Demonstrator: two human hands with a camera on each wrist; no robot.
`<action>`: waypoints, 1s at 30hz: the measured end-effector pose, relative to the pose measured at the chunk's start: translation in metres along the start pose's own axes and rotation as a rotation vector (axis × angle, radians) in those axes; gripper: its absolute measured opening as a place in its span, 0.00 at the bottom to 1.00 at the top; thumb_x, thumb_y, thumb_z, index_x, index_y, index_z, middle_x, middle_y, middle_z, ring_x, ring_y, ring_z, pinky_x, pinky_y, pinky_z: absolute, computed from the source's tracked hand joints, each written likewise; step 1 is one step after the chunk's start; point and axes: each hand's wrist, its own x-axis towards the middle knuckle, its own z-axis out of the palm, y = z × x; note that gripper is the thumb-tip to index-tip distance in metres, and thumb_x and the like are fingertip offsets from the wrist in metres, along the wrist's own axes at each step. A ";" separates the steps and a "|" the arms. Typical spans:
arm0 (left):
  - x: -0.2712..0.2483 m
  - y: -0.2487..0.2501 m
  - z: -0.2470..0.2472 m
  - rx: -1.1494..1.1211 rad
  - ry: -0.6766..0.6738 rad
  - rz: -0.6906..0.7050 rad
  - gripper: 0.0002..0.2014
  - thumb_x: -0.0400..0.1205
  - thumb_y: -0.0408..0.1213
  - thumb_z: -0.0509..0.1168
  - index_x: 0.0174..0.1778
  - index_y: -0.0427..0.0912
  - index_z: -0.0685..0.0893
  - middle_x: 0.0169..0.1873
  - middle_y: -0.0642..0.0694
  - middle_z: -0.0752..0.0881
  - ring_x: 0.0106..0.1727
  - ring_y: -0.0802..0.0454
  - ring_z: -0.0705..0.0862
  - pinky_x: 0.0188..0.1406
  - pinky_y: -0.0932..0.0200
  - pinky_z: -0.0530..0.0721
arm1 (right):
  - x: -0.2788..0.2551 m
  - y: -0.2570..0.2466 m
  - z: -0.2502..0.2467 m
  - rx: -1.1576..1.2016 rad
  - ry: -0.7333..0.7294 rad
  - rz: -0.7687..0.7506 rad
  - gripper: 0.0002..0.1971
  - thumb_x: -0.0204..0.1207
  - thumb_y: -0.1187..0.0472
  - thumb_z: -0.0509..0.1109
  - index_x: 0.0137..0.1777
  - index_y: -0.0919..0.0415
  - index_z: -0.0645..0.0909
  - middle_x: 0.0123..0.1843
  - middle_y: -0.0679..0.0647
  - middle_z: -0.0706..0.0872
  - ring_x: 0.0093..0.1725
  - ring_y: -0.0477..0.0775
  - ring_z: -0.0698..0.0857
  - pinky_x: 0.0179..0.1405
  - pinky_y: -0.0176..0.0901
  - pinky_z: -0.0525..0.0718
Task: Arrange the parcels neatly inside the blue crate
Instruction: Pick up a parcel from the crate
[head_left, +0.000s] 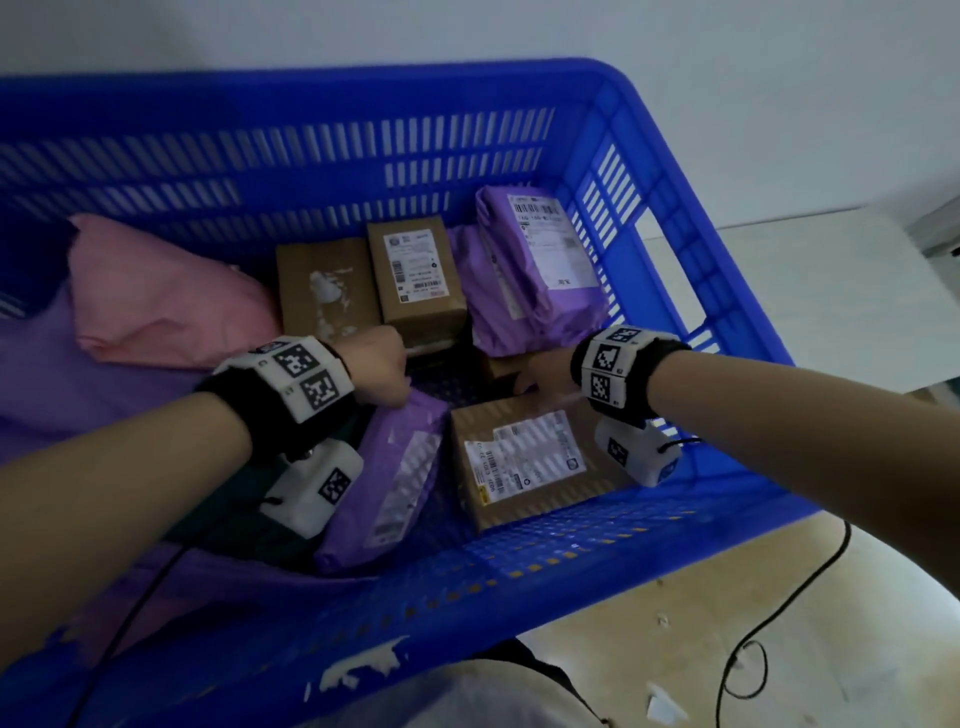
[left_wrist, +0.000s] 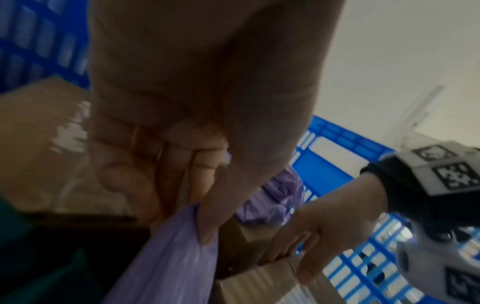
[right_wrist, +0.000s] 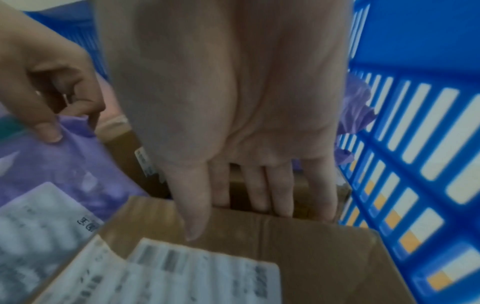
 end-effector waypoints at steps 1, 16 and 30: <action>-0.004 -0.006 -0.004 -0.058 0.007 -0.009 0.11 0.76 0.34 0.68 0.28 0.36 0.79 0.30 0.41 0.80 0.35 0.45 0.79 0.31 0.57 0.74 | -0.006 -0.004 -0.005 0.029 -0.014 -0.013 0.24 0.79 0.60 0.68 0.74 0.64 0.73 0.69 0.59 0.81 0.65 0.58 0.81 0.53 0.40 0.77; -0.067 -0.026 -0.063 -0.741 0.292 0.230 0.08 0.77 0.27 0.70 0.35 0.40 0.78 0.33 0.40 0.85 0.34 0.46 0.84 0.36 0.56 0.87 | -0.063 -0.073 -0.090 0.415 0.436 -0.402 0.25 0.68 0.58 0.79 0.65 0.61 0.78 0.50 0.52 0.82 0.48 0.51 0.80 0.43 0.37 0.78; -0.061 -0.032 -0.039 -1.032 -0.013 -0.109 0.46 0.46 0.45 0.87 0.62 0.37 0.82 0.48 0.40 0.91 0.46 0.41 0.89 0.63 0.36 0.81 | -0.090 0.010 -0.077 1.410 0.317 -0.201 0.23 0.73 0.69 0.74 0.68 0.63 0.76 0.57 0.62 0.86 0.50 0.60 0.88 0.49 0.57 0.89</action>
